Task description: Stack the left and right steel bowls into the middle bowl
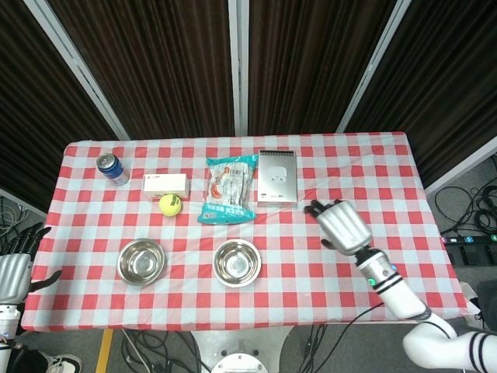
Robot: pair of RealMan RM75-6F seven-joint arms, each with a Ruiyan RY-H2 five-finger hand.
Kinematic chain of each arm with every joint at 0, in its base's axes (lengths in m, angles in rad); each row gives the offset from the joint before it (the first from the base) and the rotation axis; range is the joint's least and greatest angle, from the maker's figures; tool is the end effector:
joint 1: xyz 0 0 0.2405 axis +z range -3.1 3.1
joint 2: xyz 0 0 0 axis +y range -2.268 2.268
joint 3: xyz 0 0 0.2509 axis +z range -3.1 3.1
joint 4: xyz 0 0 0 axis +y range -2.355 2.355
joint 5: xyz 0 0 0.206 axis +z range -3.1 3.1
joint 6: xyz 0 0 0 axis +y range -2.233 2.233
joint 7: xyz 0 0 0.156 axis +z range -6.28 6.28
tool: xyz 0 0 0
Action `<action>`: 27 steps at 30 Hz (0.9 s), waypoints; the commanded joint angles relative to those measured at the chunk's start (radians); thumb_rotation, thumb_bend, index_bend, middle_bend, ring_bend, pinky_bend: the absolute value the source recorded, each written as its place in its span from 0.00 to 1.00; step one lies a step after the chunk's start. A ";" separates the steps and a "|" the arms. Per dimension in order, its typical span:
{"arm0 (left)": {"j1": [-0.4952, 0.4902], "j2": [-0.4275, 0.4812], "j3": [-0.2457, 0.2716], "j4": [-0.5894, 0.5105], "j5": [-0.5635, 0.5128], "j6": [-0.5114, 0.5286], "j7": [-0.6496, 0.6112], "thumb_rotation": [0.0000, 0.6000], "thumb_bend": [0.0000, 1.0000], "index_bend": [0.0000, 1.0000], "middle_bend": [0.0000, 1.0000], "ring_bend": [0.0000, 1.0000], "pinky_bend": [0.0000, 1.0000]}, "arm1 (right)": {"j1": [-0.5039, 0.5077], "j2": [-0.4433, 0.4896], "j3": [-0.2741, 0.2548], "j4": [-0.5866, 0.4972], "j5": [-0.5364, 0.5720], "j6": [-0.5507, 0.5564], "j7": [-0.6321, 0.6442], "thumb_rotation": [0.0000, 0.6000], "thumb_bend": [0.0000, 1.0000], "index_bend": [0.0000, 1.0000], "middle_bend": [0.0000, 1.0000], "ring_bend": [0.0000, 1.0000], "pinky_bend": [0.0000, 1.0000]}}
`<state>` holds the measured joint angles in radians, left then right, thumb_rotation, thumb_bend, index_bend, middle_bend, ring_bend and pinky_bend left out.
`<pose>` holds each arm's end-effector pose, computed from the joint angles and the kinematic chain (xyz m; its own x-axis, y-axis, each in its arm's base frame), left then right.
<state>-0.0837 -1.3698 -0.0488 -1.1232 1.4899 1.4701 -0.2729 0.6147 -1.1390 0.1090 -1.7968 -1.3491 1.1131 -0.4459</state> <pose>-0.3731 0.1959 0.1291 0.3599 -0.0035 0.9330 0.9325 0.0353 -0.3596 -0.1555 -0.3125 0.0976 0.6409 -0.0213 0.7674 -0.6914 -0.4502 0.5650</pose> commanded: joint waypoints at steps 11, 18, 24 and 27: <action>-0.017 0.081 0.046 -0.177 0.063 -0.010 0.141 1.00 0.25 0.18 0.18 0.12 0.19 | -0.230 0.257 -0.079 0.110 0.043 0.018 0.515 1.00 0.09 0.11 0.06 0.00 0.00; -0.030 0.167 0.125 -0.376 0.171 -0.036 0.327 1.00 0.22 0.18 0.18 0.12 0.25 | -0.249 0.271 -0.060 0.144 0.043 0.025 0.556 1.00 0.09 0.10 0.06 0.00 0.00; -0.057 0.150 0.164 -0.411 0.232 -0.090 0.388 1.00 0.22 0.18 0.19 0.19 0.38 | -0.233 0.258 -0.043 0.153 0.050 -0.008 0.547 1.00 0.09 0.09 0.06 0.00 0.00; -0.077 0.127 0.166 -0.388 0.258 -0.110 0.429 1.00 0.23 0.22 0.23 0.27 0.49 | -0.233 0.242 -0.040 0.158 0.054 -0.016 0.534 1.00 0.09 0.09 0.06 0.00 0.00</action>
<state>-0.1455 -1.2291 0.1117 -1.5214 1.7331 1.3774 0.1321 0.3816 -0.8936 0.0677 -1.6404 -1.2972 1.0992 0.0908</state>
